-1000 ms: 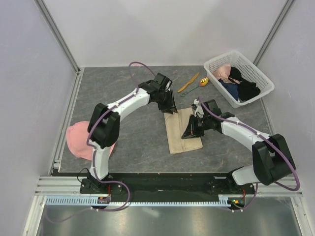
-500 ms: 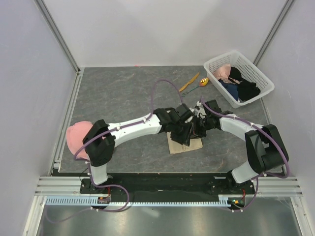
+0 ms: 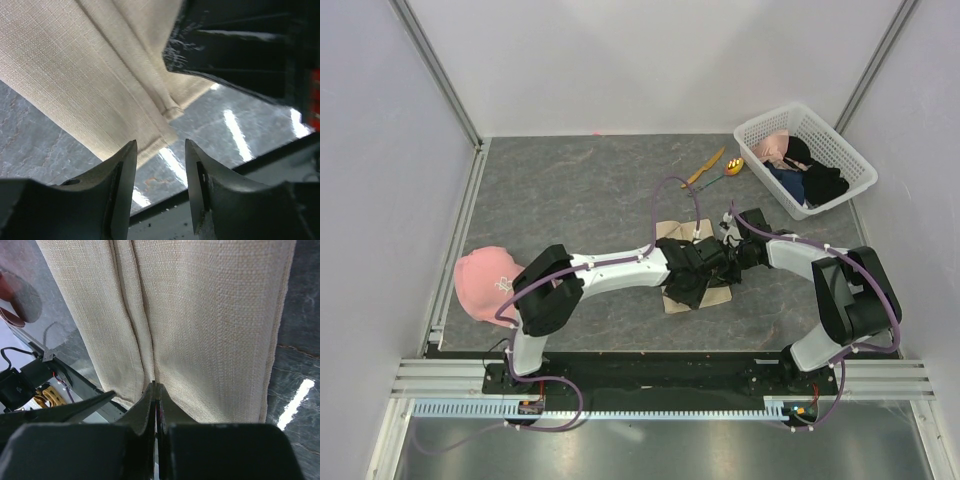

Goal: Fold the napkin into a case and place the utensils inside
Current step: Smooth out the 2/3-rectangle-folded napkin at the center of the board.

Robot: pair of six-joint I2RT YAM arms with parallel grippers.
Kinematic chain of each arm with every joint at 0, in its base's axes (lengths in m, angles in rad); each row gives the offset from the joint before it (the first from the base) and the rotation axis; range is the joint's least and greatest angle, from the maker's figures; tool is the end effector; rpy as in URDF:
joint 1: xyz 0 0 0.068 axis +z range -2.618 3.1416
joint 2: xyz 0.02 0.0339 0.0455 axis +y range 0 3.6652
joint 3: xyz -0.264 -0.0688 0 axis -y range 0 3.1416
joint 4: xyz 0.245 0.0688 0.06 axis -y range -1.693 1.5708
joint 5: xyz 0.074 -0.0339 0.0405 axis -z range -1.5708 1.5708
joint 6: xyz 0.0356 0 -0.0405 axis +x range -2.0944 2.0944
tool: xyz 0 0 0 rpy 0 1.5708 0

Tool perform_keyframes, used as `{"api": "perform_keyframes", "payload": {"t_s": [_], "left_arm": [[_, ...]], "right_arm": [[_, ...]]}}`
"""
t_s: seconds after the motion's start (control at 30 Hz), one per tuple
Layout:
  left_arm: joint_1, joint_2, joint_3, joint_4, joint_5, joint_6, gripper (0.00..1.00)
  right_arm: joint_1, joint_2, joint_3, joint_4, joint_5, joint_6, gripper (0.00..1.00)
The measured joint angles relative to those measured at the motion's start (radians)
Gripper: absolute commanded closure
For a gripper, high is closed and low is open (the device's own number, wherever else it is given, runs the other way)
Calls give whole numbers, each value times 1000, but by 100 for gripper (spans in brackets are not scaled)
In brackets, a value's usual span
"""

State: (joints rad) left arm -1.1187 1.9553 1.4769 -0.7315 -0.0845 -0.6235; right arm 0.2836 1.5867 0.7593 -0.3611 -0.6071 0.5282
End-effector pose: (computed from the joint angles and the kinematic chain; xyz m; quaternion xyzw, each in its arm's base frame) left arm 0.1787 -0.3610 0.1963 0.2335 0.9548 -0.1104 0.1473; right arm 0.2561 0.0958 0.1419 0.0579 0.9368 0.3412 0.0507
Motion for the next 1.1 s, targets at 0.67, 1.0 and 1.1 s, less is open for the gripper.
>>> {"api": "perform_keyframes", "payload": {"t_s": [0.67,1.0,1.1], "left_arm": [[-68,121,114,-101,-133,-4,65],[-68,141,140,-133,-194,-7,98],[-68,141,140,-135,-198,-9,98]], "right_arm": [[-5,18,-21,38,-26,4,100],[-5,18,-66,82,-25,13,100],[-5,18,-80,89,-25,18,100]]}}
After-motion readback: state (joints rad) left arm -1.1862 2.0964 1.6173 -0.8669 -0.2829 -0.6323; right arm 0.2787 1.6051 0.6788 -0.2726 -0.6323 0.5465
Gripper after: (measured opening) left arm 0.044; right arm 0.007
